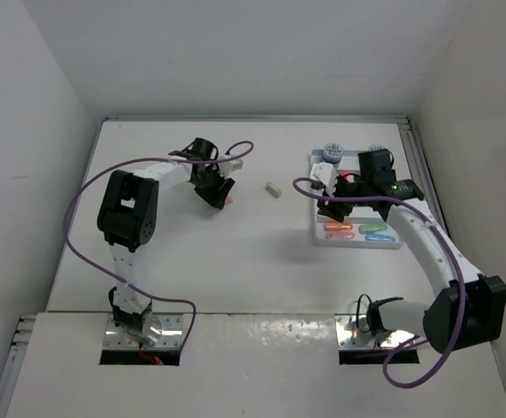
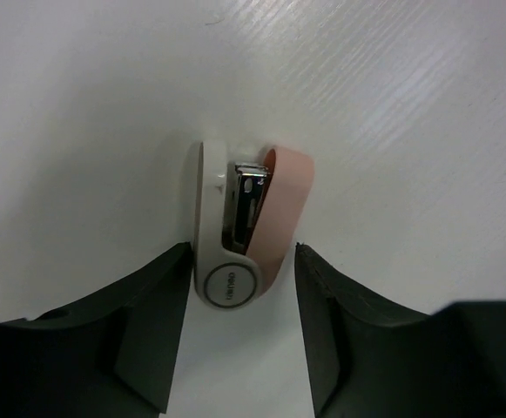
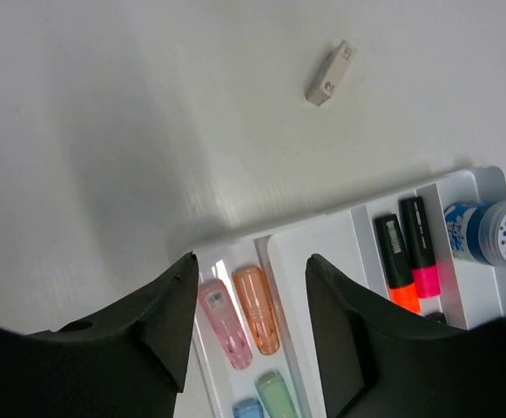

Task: Sort the stationery into containers
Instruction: Pick up the stapler from the center of the board, then place the stapler in the storage box.

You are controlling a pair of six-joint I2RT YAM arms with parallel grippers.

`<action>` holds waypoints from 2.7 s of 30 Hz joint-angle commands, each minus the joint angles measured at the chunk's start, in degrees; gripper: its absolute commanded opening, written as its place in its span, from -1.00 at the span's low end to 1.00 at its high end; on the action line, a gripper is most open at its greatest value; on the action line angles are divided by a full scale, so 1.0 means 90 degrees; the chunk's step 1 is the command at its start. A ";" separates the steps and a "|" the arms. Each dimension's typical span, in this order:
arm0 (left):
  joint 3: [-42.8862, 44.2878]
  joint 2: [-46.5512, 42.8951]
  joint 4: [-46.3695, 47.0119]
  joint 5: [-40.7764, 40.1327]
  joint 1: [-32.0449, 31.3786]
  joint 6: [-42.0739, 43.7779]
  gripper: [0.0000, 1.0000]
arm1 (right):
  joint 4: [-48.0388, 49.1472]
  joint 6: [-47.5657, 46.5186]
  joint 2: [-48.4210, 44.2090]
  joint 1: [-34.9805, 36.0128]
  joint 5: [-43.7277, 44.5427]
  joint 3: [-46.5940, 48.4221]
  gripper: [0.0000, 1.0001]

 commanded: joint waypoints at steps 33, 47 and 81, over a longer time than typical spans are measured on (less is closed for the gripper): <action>-0.0617 -0.1004 0.0010 0.6059 -0.0070 -0.1975 -0.53 | 0.2279 -0.2383 0.0743 0.2997 -0.0099 -0.0295 0.19; -0.0569 -0.0897 -0.0273 0.6117 -0.0285 -0.1760 -0.67 | 0.2768 -0.2617 0.1457 0.3174 0.0184 -0.0021 0.20; -0.0158 -0.1269 -0.0839 0.4652 0.0877 -0.1157 0.93 | -0.1040 -0.4314 0.0997 -0.0320 0.0731 0.0789 -1.00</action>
